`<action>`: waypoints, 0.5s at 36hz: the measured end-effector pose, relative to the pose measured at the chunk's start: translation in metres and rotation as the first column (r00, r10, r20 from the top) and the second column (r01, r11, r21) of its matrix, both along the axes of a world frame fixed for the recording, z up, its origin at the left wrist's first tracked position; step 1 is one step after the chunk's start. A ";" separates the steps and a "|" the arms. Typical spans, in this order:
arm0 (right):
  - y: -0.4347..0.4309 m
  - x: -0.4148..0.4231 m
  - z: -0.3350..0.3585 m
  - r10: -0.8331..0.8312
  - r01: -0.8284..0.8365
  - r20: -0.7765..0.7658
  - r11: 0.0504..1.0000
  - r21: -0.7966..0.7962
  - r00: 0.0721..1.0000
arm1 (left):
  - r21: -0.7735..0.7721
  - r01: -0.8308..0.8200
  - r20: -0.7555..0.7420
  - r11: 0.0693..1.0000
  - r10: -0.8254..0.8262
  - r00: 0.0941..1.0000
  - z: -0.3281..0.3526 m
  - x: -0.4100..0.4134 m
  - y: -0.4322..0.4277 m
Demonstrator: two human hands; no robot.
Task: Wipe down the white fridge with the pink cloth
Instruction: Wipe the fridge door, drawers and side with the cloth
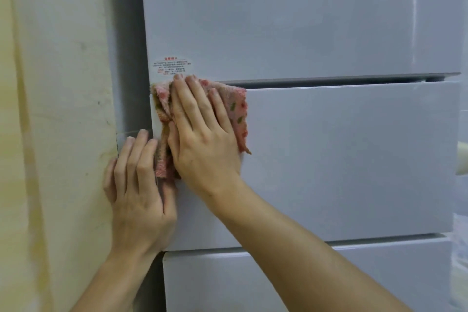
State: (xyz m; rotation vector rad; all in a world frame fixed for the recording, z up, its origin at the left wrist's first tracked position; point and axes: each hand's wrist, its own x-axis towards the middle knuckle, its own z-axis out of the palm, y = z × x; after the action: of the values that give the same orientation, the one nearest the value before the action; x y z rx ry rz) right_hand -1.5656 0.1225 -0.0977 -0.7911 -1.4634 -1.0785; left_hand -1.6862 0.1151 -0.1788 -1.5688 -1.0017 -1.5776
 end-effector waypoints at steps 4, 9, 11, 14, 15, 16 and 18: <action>0.000 -0.003 0.000 0.010 -0.005 0.098 0.999 -0.052 0.995 | -0.054 -0.031 0.037 0.998 0.033 0.999 0.000 -0.020 0.006; -0.006 -0.003 -0.010 0.019 -0.002 0.148 0.994 -0.109 0.989 | -0.140 -0.074 0.052 0.987 0.082 0.995 -0.010 -0.045 0.018; -0.008 -0.004 -0.027 0.022 0.006 0.180 0.989 -0.151 0.983 | -0.152 -0.085 0.011 0.985 0.088 0.996 -0.018 -0.053 0.022; -0.011 0.001 -0.065 -0.007 0.052 0.233 0.981 -0.187 0.972 | -0.160 -0.068 -0.005 0.985 0.068 0.998 -0.025 -0.059 0.025; -0.012 0.004 -0.079 -0.026 0.076 0.249 0.977 -0.197 0.968 | -0.163 -0.061 -0.004 0.985 0.061 0.998 -0.027 -0.060 0.024; -0.014 0.007 -0.093 -0.039 0.095 0.261 0.974 -0.206 0.965 | -0.166 -0.054 0.000 0.985 0.054 0.999 -0.030 -0.059 0.024; -0.018 0.015 -0.121 -0.059 0.125 0.279 0.967 -0.222 0.958 | -0.179 -0.034 0.017 0.983 0.037 0.999 -0.036 -0.057 0.021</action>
State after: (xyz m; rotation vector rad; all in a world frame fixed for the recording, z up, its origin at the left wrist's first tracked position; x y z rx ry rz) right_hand -1.5509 0.1049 -0.2192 -0.9145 -1.8284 -1.1285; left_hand -1.7430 0.1365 -0.2147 -1.6471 -1.2045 -1.5169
